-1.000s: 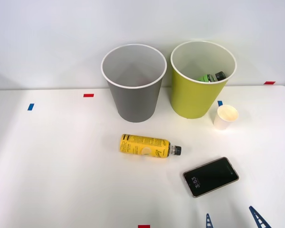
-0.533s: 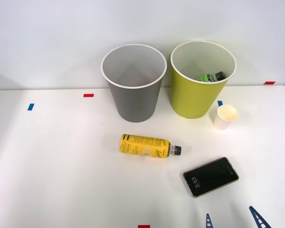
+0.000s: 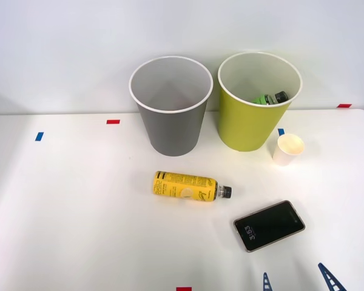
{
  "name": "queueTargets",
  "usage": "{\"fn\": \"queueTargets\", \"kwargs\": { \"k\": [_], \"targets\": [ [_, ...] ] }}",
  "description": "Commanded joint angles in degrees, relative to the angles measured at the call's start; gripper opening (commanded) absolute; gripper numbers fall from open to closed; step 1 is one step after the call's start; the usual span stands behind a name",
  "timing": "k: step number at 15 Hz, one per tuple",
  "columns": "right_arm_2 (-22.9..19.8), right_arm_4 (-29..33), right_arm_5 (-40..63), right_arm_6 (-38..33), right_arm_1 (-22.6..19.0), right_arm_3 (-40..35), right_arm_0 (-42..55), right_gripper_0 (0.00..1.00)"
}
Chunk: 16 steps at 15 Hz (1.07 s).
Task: Put cans in the gray bin, plastic bottles in the light green bin
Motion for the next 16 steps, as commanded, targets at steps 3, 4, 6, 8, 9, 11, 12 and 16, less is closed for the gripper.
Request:
{"fn": "queueTargets", "kwargs": {
  "k": [3, 4, 6, 8, 9, 11, 12, 16],
  "targets": [
    [0.00, 0.00, 0.00, 0.00, 0.00, 0.00, 0.00, 1.00],
    [0.00, 0.00, 0.00, 0.00, 0.00, 0.00, 0.00, 1.00],
    [0.00, 0.00, 0.00, 0.00, 0.00, 0.00, 0.00, 1.00],
    [0.00, 0.00, 0.00, 0.00, 0.00, 0.00, 0.00, 1.00],
    [0.00, 0.00, 0.00, 0.00, 0.00, 0.00, 0.00, 1.00],
    [0.00, 0.00, 0.00, 0.00, 0.00, 0.00, 0.00, 1.00],
    [0.00, 0.00, 0.00, 0.00, 0.00, 0.00, 0.00, 1.00],
    [0.00, 0.00, 0.00, 0.00, 0.00, 0.00, 0.00, 1.00]
  ]
}}
